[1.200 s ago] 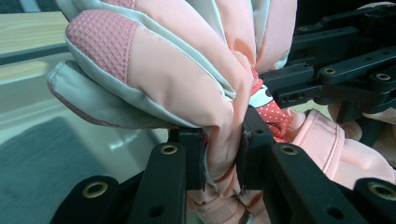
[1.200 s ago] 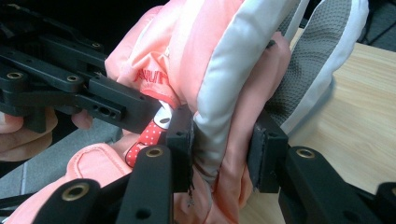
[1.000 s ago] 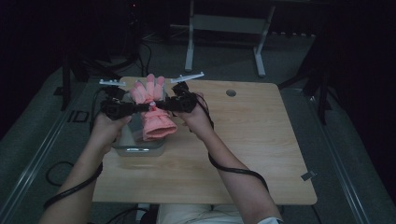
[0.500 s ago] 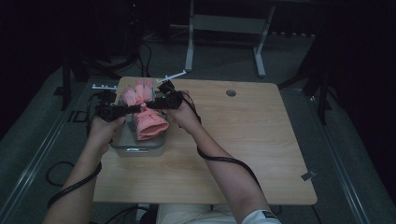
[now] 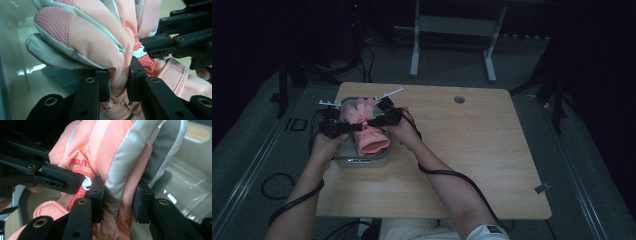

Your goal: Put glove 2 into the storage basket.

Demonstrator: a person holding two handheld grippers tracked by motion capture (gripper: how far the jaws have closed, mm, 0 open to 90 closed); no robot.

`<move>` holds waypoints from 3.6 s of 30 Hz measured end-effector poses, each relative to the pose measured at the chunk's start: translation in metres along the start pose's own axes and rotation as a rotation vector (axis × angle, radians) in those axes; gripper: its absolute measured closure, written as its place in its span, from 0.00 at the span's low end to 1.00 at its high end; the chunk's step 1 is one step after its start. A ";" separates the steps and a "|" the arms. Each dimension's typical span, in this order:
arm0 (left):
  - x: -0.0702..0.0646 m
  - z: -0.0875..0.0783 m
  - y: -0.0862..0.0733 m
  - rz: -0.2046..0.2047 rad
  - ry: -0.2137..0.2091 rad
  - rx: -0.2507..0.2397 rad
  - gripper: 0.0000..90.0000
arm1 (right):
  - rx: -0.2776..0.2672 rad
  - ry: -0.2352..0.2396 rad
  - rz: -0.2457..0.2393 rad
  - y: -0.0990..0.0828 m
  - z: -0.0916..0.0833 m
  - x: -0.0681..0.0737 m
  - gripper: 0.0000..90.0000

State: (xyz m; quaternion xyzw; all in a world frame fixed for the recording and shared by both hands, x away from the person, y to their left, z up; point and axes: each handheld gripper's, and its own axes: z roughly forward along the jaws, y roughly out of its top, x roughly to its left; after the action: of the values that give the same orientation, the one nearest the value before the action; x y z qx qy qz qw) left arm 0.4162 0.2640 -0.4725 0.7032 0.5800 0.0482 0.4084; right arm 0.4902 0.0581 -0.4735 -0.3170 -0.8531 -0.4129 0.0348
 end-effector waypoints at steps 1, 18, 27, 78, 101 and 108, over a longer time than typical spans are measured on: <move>0.001 0.001 0.000 -0.009 0.003 0.004 0.83 | 0.002 -0.001 0.002 0.000 0.002 -0.001 0.73; 0.009 0.006 -0.005 -0.063 0.041 0.019 0.65 | 0.024 -0.041 -0.015 0.000 0.008 -0.002 0.62; 0.000 0.010 -0.004 -0.024 0.105 0.039 0.56 | -0.004 -0.068 -0.035 0.000 -0.005 -0.005 0.55; -0.052 -0.036 -0.005 0.210 0.143 -0.180 0.08 | -0.167 0.014 -0.076 -0.031 -0.088 -0.015 0.25; -0.144 -0.021 -0.045 0.457 -0.049 -0.183 0.08 | -0.141 -0.042 -0.169 -0.080 -0.128 -0.022 0.18; -0.165 0.001 -0.061 0.544 -0.128 -0.149 0.08 | -0.131 -0.047 -0.175 -0.101 -0.133 -0.029 0.18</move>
State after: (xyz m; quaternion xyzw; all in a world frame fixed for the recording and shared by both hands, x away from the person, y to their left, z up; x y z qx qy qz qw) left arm 0.3161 0.1218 -0.4443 0.8027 0.3381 0.1540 0.4666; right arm 0.4281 -0.0999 -0.4644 -0.2525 -0.8492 -0.4619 -0.0423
